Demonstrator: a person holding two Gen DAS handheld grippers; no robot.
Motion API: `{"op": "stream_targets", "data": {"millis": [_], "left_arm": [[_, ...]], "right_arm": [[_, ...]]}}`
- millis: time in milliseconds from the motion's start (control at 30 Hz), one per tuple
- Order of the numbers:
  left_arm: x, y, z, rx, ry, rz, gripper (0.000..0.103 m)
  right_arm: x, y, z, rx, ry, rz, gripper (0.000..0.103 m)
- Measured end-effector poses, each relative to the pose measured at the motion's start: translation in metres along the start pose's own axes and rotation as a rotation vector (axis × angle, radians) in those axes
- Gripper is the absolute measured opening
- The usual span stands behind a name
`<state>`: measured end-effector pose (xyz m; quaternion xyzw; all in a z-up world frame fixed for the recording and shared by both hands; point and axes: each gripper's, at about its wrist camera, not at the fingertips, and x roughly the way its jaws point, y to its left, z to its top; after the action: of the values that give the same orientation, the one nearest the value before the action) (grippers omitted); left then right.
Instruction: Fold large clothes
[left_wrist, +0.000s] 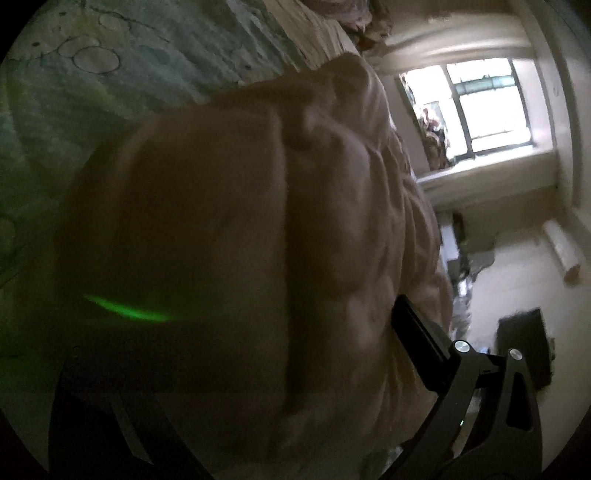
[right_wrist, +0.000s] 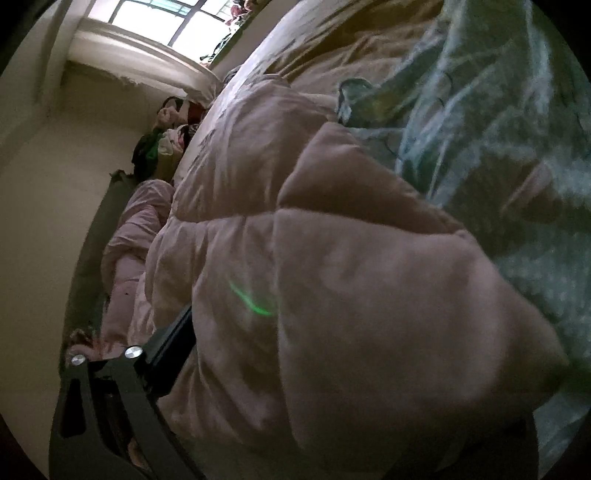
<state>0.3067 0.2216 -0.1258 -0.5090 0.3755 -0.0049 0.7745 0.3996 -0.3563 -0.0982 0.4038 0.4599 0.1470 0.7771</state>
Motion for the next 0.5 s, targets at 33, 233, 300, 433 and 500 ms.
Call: {"op": "stream_targets", "data": {"millis": [33, 233, 300, 433, 500], "left_arm": [[0.0, -0.002, 0.0, 0.01, -0.004, 0.012, 0.094], [-0.013, -0.048, -0.006, 0.25, -0.044, 0.109, 0.047], [-0.019, -0.075, -0.011, 0.383, -0.061, 0.156, 0.04], [-0.024, -0.11, -0.018, 0.516, -0.088, 0.188, 0.034], [-0.03, -0.12, -0.02, 0.541, -0.098, 0.187, 0.034]], "right_arm": [[-0.001, 0.006, -0.002, -0.034, -0.006, -0.025, 0.077], [-0.013, 0.054, -0.013, -0.284, -0.063, -0.168, 0.045], [-0.016, 0.074, -0.019, -0.383, -0.085, -0.236, 0.04], [-0.021, 0.099, -0.029, -0.5, -0.113, -0.321, 0.037], [-0.021, 0.101, -0.028, -0.498, -0.108, -0.352, 0.037]]}}
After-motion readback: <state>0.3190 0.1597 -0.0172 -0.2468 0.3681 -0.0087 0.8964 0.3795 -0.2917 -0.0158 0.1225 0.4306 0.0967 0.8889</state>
